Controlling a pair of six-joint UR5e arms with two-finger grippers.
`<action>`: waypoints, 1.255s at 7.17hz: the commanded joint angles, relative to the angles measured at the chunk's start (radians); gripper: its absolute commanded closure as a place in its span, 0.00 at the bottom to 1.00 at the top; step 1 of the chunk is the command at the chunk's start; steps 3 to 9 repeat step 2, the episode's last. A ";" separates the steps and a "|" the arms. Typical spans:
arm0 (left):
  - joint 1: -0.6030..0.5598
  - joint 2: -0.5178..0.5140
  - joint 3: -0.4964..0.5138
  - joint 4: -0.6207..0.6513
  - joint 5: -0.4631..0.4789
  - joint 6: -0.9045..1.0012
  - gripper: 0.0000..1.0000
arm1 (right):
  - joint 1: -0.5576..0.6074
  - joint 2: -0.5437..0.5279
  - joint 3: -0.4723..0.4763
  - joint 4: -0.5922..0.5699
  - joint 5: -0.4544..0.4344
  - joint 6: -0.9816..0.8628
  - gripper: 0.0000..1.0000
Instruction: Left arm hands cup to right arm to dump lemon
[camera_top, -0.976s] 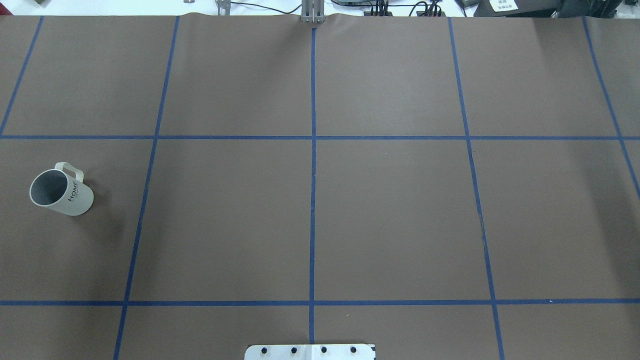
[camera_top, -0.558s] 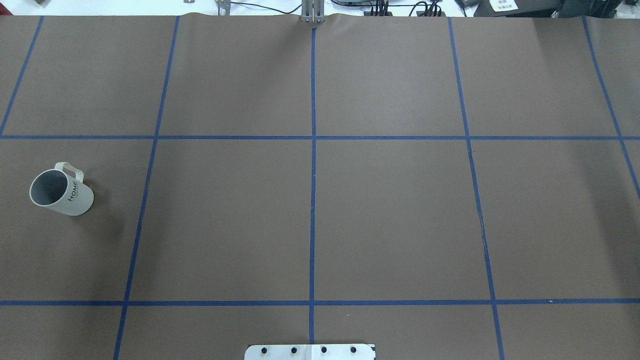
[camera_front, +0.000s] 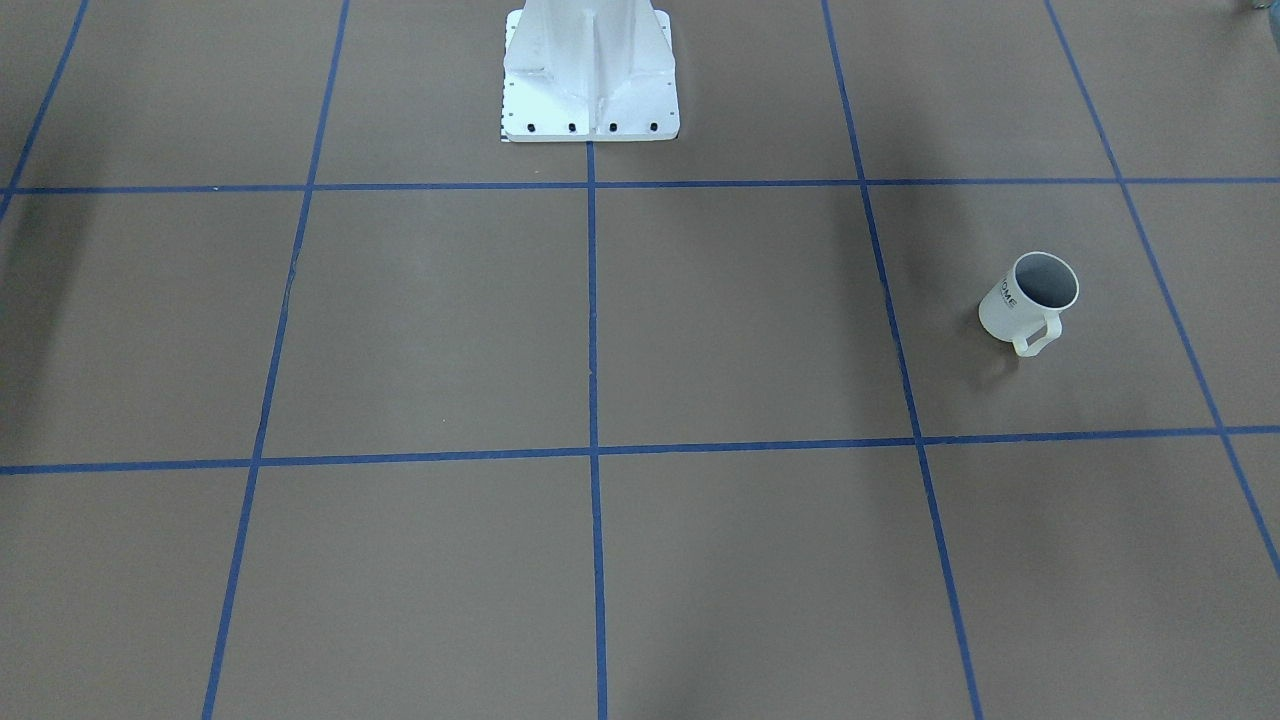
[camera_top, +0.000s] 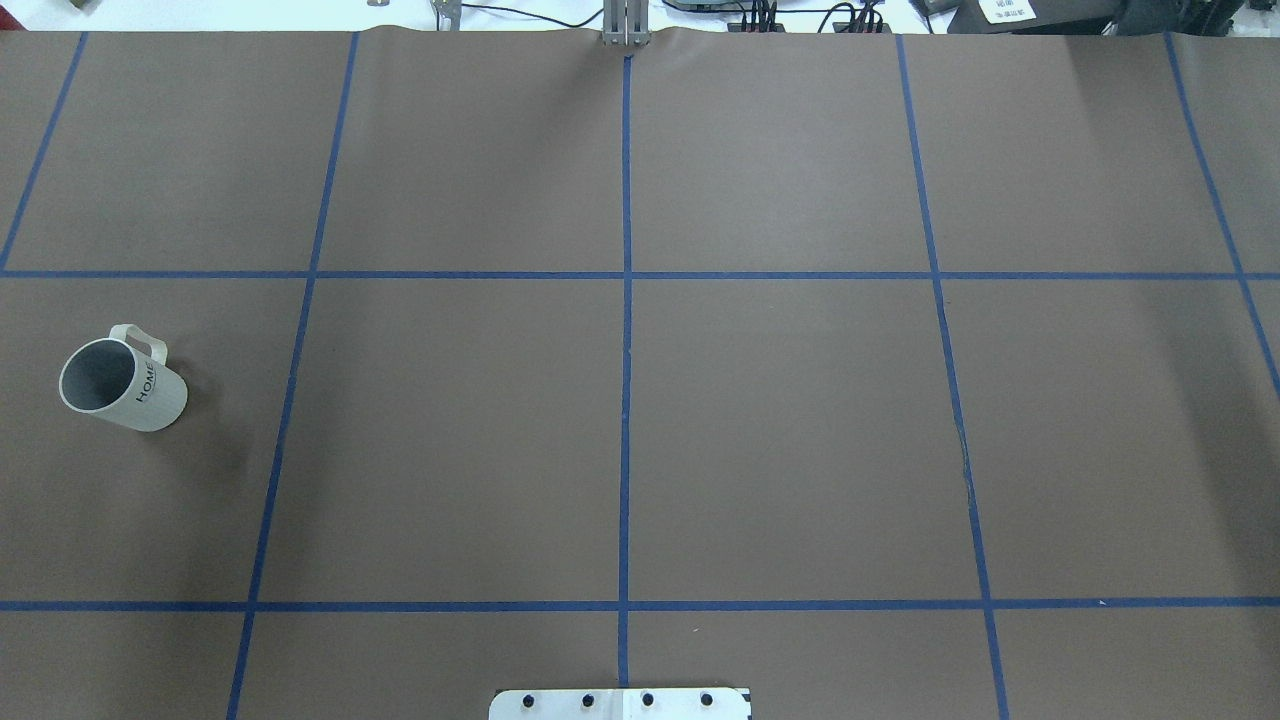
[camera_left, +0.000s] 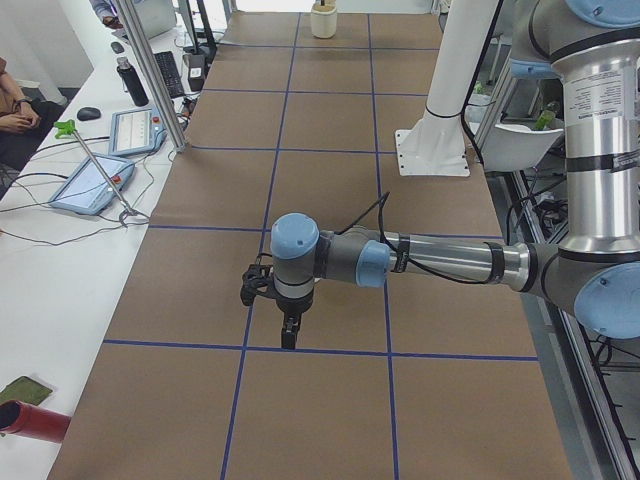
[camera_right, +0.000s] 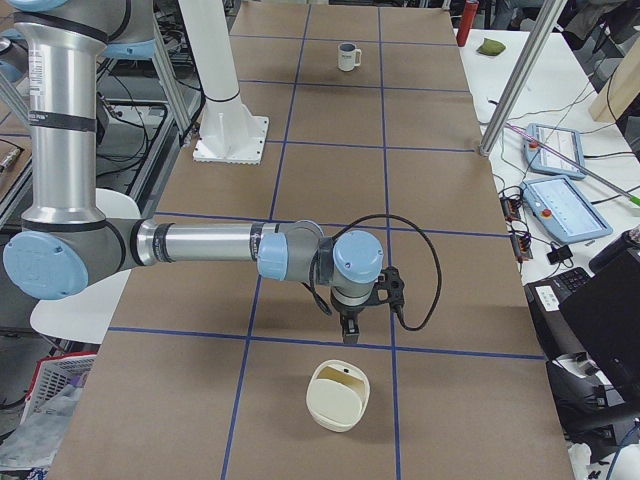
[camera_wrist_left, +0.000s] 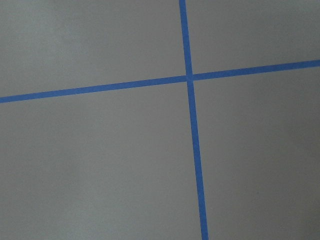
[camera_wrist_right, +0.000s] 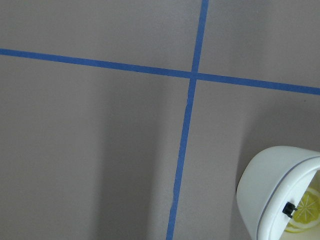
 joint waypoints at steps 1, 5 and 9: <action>0.000 0.000 0.002 -0.001 0.002 0.000 0.00 | 0.005 0.001 0.003 0.000 0.000 0.008 0.00; 0.000 0.000 0.002 0.000 0.002 0.000 0.00 | 0.005 0.001 0.006 0.000 0.000 0.015 0.00; 0.000 0.000 0.002 0.000 0.002 0.000 0.00 | 0.005 0.001 0.006 0.000 0.000 0.015 0.00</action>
